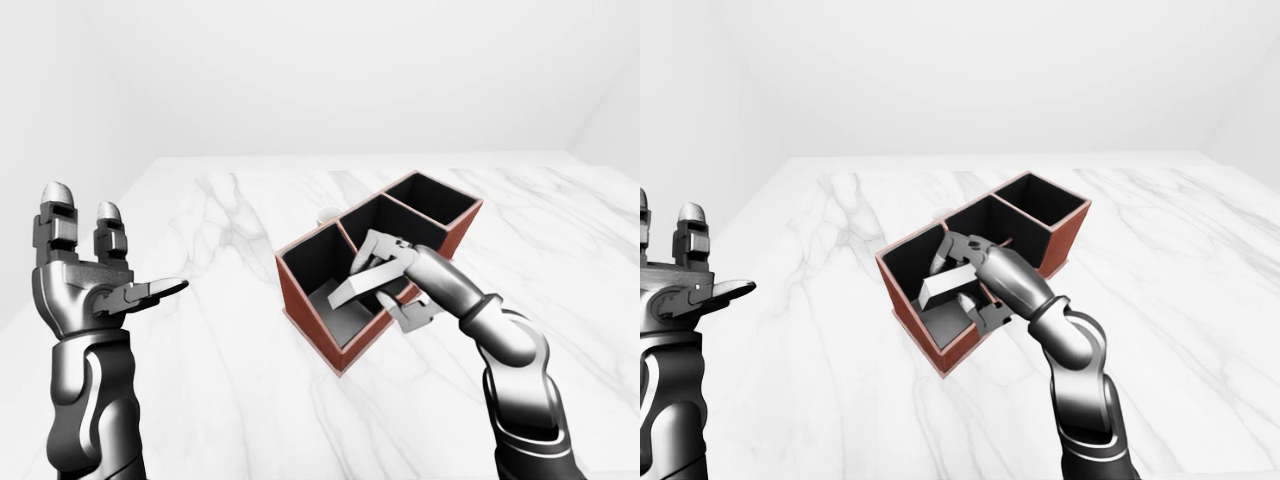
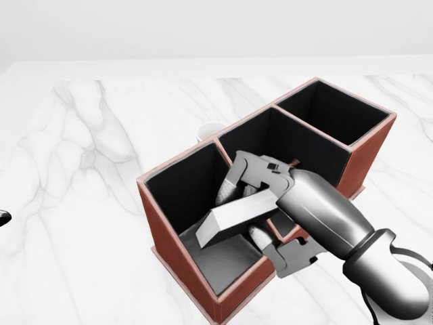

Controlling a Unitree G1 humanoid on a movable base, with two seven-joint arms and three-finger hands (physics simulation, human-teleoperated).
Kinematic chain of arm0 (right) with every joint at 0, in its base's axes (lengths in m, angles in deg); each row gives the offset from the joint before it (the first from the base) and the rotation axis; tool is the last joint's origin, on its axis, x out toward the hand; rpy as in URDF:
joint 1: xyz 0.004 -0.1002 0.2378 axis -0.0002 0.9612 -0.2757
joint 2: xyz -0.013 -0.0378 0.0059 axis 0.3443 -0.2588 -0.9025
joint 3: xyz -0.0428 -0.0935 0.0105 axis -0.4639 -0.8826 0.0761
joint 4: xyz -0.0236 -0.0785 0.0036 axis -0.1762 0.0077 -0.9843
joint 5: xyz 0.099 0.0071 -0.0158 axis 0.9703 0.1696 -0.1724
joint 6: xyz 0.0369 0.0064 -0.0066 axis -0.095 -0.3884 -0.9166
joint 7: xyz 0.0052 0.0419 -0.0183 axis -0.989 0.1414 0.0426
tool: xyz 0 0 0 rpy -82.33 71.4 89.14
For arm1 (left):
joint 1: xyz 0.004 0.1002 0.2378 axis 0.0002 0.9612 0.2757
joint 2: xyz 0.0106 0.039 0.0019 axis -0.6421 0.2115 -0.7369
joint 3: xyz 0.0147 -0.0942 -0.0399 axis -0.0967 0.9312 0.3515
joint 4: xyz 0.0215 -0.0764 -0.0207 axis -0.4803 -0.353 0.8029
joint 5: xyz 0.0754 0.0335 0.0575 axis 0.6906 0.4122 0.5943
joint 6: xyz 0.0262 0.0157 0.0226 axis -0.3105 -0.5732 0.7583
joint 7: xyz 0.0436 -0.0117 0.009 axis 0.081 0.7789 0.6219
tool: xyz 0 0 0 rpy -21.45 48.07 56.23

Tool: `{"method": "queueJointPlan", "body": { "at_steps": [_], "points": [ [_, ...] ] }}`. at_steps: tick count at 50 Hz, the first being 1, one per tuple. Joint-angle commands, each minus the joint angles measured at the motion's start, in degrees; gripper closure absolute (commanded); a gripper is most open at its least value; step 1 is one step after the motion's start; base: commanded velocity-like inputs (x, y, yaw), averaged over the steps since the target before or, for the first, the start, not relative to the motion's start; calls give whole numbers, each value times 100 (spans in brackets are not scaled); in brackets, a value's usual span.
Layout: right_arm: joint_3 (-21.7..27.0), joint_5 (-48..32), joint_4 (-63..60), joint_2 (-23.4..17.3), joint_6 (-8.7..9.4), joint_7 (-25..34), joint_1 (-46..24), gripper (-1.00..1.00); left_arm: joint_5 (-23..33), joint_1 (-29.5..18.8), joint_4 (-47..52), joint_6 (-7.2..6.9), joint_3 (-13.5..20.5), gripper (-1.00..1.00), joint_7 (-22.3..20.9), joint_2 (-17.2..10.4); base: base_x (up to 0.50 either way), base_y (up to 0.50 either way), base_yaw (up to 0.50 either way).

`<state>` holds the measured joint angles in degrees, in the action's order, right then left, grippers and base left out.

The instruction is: Pick up the book and place it in the left compartment of the caddy.

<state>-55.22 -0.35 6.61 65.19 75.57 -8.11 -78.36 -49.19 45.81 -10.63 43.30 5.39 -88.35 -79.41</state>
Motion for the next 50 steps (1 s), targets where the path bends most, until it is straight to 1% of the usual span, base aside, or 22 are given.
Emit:
{"method": "queueJointPlan", "body": {
  "at_steps": [1,21,41,50],
  "points": [
    [-58,-267,28,48,0,0,-145,100,-17,-1,15,0,10,-100,12,-10,0,0,0],
    [-27,-412,547,254,0,0,-163,100,-42,-10,17,0,33,-100,19,-22,0,0,0],
    [100,-208,1027,250,0,0,-217,100,-76,17,93,0,63,-100,29,-23,0,0,0],
    [58,-177,1341,247,0,0,-345,100,-62,12,74,0,47,-100,23,-16,0,0,0]
  ]
}}
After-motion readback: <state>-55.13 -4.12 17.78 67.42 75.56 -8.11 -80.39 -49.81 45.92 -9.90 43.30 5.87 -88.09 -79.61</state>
